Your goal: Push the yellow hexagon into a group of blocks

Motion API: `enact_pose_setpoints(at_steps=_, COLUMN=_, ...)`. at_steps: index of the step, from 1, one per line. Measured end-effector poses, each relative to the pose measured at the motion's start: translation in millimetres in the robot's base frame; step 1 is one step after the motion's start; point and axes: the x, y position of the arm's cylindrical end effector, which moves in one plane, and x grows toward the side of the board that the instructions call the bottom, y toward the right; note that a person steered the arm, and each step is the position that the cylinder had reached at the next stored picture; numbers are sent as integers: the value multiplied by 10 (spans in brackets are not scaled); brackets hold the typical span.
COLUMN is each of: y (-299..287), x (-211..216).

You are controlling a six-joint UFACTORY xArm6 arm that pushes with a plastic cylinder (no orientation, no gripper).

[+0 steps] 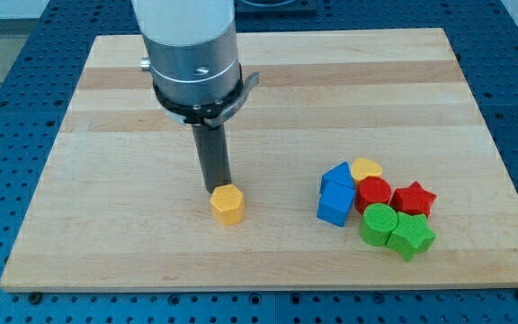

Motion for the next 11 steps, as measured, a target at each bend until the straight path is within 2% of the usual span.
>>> enact_pose_setpoints(at_steps=1, y=-221, x=109)
enact_pose_setpoints(at_steps=2, y=-90, x=348)
enact_pose_setpoints(at_steps=4, y=831, x=377)
enact_pose_setpoints(at_steps=6, y=1418, x=377)
enact_pose_setpoints(at_steps=8, y=968, x=377)
enact_pose_setpoints(at_steps=10, y=1098, x=-134)
enact_pose_setpoints(at_steps=11, y=1174, x=-133)
